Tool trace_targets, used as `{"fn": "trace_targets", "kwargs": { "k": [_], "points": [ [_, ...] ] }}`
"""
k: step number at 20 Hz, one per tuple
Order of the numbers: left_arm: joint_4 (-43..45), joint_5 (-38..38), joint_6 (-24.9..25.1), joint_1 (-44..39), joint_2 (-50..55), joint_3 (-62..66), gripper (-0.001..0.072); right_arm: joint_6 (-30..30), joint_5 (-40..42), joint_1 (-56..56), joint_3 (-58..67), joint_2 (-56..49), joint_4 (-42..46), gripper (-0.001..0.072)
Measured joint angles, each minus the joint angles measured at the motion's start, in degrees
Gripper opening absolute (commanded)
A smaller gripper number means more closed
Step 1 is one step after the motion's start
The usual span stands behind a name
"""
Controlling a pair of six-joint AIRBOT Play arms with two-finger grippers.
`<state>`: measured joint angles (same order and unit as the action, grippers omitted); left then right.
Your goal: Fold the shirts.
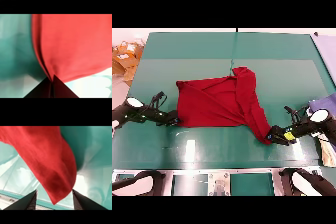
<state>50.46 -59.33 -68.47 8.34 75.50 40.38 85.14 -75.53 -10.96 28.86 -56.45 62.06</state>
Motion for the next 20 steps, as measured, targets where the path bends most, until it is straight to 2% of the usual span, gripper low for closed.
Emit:
{"fn": "trace_targets", "kwargs": {
  "k": [4, 5, 6, 7, 8, 11, 14, 16, 20],
  "points": [
    [-1.0, -2.6, 0.9, 0.1, -0.1, 1.4, 0.0021, 0.2, 1.6, 1.4, -0.5, -0.6, -0.1, 0.0479],
    [-1.0, -3.3, 1.1, 0.1, -0.1, 1.6, 0.0021, 0.2, 1.8, 1.5, -0.7, -1.0, 0.0, 0.0404],
    [-1.0, -3.9, 1.1, 0.1, -0.1, 1.7, 0.0021, 0.2, 2.0, 1.7, -0.9, -1.3, 0.1, 0.0291],
    [-0.9, -4.5, 1.2, 0.1, -0.1, 1.9, 0.0021, 0.3, 2.1, 1.8, -1.1, -1.8, 0.1, 0.0130],
    [-0.7, -5.1, 1.3, 0.1, -0.1, 1.9, 0.0020, 0.3, 2.3, 1.8, -1.3, -2.3, 0.1, 0.0037],
    [-0.3, -8.2, 1.5, 0.1, -0.8, 4.1, 0.0020, 0.1, 2.1, 1.9, -0.5, -3.1, -0.7, 0.0015],
    [0.0, -13.4, 1.2, 0.1, -4.8, 11.9, 0.0020, -2.4, -0.8, 1.9, 5.7, -2.0, -8.9, 0.0015],
    [0.1, -16.7, 0.0, 0.1, -8.6, 20.9, 0.0020, -3.7, -2.4, 1.5, 14.0, -0.3, -16.6, 0.0015],
    [0.5, -20.1, -3.2, 0.1, -14.8, 48.3, 0.0020, -3.2, -1.0, -4.2, 39.5, 1.9, -30.1, 0.0015]
  ]
}}
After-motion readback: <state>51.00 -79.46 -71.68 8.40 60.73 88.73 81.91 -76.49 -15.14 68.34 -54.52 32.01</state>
